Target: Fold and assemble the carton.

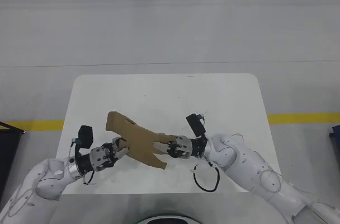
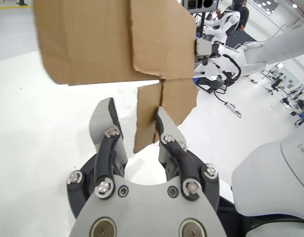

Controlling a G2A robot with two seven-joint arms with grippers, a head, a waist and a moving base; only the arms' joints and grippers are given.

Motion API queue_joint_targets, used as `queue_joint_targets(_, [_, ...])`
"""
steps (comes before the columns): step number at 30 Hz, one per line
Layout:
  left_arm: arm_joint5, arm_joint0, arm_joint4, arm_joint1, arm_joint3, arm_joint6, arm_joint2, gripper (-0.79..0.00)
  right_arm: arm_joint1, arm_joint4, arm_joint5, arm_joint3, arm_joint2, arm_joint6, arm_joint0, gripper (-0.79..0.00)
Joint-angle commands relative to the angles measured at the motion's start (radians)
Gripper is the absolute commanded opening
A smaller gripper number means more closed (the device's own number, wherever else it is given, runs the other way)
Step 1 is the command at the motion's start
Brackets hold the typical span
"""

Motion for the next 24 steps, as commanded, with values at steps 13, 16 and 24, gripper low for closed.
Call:
queue_joint_targets(13, [0.000,-0.065,-0.591,0.106,-0.018,-0.363,0.063,-0.785,0.003,0.184,0.000,-0.004,0.000,0.104,0.011,-0.483])
queue_joint_targets(16, [0.000,-0.065,-0.648,0.112,0.002,-0.391,0.045,-0.785,0.005,0.235,0.000,-0.019,0.004,0.130,0.008,0.000])
queue_joint_targets(24, [0.000,-0.073,-0.710,0.104,0.043,-0.393,0.036,-0.785,0.019,0.370,0.000,-0.048,0.055,0.218,-0.023,0.000])
